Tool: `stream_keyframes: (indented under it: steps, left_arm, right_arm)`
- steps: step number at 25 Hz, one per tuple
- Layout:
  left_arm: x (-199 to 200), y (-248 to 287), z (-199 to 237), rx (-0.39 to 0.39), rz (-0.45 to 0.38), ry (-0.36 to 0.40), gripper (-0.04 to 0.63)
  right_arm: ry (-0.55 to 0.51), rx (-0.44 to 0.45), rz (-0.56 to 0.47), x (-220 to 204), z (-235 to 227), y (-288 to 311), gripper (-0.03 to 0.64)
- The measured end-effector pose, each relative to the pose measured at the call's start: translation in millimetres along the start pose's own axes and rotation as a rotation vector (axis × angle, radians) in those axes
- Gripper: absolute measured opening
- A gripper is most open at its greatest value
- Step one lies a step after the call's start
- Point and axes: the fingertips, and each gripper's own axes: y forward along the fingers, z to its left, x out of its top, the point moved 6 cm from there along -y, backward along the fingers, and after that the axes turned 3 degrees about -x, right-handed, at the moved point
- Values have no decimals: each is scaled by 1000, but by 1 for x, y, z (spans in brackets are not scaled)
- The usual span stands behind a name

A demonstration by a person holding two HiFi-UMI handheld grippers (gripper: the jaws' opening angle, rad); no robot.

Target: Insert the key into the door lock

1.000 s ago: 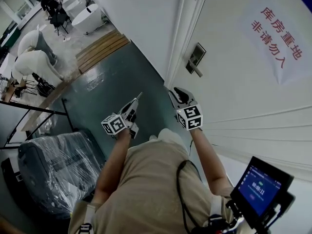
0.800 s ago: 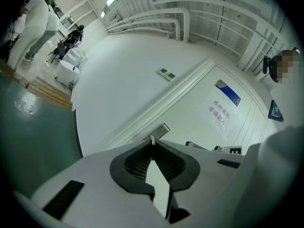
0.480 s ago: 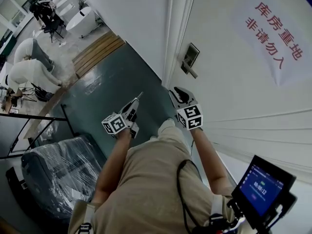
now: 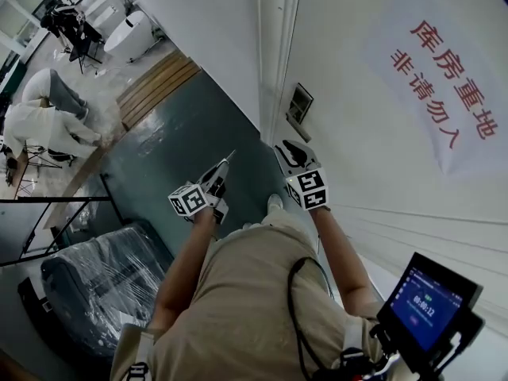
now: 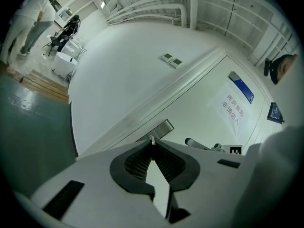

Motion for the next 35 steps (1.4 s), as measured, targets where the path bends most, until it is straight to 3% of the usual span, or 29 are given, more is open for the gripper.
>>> stream_keyframes:
  steps: [17, 35]
  left_arm:
    - [-25, 120, 3, -34, 80, -48, 35]
    - [-33, 164, 10, -21, 92, -84, 35]
  right_arm:
    - [-15, -23, 39, -14, -73, -2, 104]
    - [-29, 45, 50, -17, -89, 11, 104]
